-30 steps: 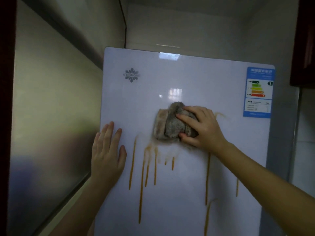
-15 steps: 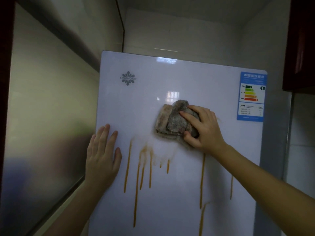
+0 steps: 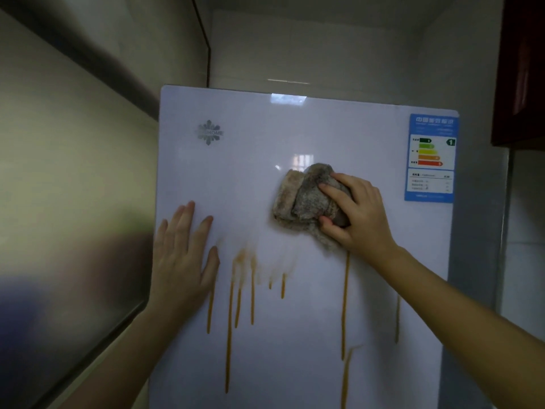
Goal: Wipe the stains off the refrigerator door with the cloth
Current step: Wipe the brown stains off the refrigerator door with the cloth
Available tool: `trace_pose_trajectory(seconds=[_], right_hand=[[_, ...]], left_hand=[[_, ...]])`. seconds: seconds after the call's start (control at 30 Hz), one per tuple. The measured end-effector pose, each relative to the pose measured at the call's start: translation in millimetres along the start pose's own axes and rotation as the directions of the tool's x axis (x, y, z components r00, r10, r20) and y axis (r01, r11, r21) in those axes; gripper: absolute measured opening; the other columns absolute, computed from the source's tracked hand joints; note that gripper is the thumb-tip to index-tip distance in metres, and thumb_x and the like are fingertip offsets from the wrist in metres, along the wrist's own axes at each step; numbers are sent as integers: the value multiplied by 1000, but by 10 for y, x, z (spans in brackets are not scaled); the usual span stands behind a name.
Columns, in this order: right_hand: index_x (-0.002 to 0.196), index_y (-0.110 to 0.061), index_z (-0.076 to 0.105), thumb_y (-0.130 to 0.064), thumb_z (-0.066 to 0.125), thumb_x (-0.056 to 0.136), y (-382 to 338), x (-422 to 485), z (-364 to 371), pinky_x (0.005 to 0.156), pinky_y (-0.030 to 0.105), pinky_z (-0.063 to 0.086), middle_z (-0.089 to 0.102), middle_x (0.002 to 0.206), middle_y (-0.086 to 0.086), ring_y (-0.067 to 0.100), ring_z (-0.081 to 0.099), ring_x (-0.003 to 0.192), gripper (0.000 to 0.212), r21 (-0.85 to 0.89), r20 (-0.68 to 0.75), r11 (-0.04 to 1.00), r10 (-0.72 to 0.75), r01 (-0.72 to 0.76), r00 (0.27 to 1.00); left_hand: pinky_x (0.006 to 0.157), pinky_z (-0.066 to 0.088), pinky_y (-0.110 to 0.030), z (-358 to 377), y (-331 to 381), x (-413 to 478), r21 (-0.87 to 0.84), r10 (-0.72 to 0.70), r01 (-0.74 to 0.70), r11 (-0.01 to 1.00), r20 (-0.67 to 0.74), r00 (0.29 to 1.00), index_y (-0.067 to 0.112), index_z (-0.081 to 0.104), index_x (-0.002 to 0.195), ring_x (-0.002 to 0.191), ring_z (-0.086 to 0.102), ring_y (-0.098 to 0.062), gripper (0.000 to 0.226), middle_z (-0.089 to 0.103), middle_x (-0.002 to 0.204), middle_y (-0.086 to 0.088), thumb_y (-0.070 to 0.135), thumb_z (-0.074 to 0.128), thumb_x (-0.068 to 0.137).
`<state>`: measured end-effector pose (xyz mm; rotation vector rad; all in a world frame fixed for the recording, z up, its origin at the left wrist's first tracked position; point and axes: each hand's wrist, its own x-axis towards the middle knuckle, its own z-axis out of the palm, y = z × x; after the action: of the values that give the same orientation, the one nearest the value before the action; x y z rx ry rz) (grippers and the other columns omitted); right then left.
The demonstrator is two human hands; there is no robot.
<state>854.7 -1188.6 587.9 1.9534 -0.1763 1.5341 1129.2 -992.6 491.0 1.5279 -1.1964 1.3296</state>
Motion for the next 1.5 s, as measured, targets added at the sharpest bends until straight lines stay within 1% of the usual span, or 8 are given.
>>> trace_pose_trajectory(seconds=[0.4, 0.67, 0.8, 0.93, 1.07, 1.2, 1.37, 1.5], right_hand=[[137, -13, 62, -40, 67, 85, 353, -328, -237, 101, 42, 41, 55, 139, 14, 32, 52, 123, 59, 46, -31, 989, 143, -141, 989], [142, -19, 51, -48, 71, 87, 564, -677, -266, 105, 43, 41, 49, 143, 13, 32, 52, 126, 65, 32, 162, 943, -333, 332, 929], [140, -17, 57, -44, 68, 85, 805, -337, -364, 98, 48, 44, 54, 137, 16, 35, 52, 120, 62, 9, 22, 998, -56, 56, 998], [134, -16, 65, -38, 71, 81, 598, -133, -257, 98, 45, 41, 58, 134, 15, 34, 53, 119, 57, 55, -66, 989, 139, -135, 988], [133, -16, 66, -42, 73, 82, 301, -553, -137, 97, 47, 45, 61, 134, 19, 39, 58, 118, 58, 71, 50, 992, -112, 108, 992], [140, -19, 56, -46, 73, 87, 398, -1204, -260, 100, 45, 46, 60, 140, 16, 34, 57, 123, 61, 86, 219, 935, -355, 344, 909], [144, -20, 47, -47, 68, 87, 943, -1230, -579, 99, 49, 45, 50, 141, 16, 35, 52, 124, 67, 13, 173, 990, -141, 141, 975], [140, -16, 56, -42, 69, 85, 875, -851, -526, 98, 45, 42, 55, 137, 18, 35, 51, 122, 61, 33, 55, 995, 95, -96, 994]], left_hand=[[121, 26, -56, 303, 762, 458, 40, 106, -104, 994, -30, 994, 12, 51, 142, 148, 33, -36, 53, 36, 158, -19, 35, 44, 96], [122, 24, -56, 357, 762, 440, 91, 111, -108, 990, -35, 993, 11, 49, 146, 150, 29, -36, 55, 32, 161, -18, 35, 44, 97], [122, 24, -56, 363, 761, 443, 81, 109, -105, 991, -48, 993, 12, 48, 146, 150, 29, -35, 55, 33, 161, -18, 36, 42, 97], [124, 21, -55, 370, 758, 433, 68, 113, -110, 992, -53, 992, 12, 46, 147, 151, 27, -35, 55, 31, 161, -17, 35, 44, 97], [125, 16, -53, 382, 776, 424, 62, 95, -92, 994, -56, 994, 12, 44, 149, 152, 24, -34, 56, 29, 163, -17, 35, 43, 98], [126, 15, -53, 391, 768, 418, 58, 96, -93, 994, -45, 994, 12, 43, 149, 153, 22, -34, 57, 27, 163, -16, 35, 43, 98], [125, 15, -55, 417, 791, 410, 48, 97, -94, 994, -64, 993, 10, 44, 148, 152, 24, -36, 56, 28, 162, -19, 33, 45, 98], [126, 13, -54, 405, 790, 415, 31, 84, -83, 996, -46, 995, 11, 42, 149, 153, 21, -34, 56, 26, 163, -18, 33, 44, 98]])
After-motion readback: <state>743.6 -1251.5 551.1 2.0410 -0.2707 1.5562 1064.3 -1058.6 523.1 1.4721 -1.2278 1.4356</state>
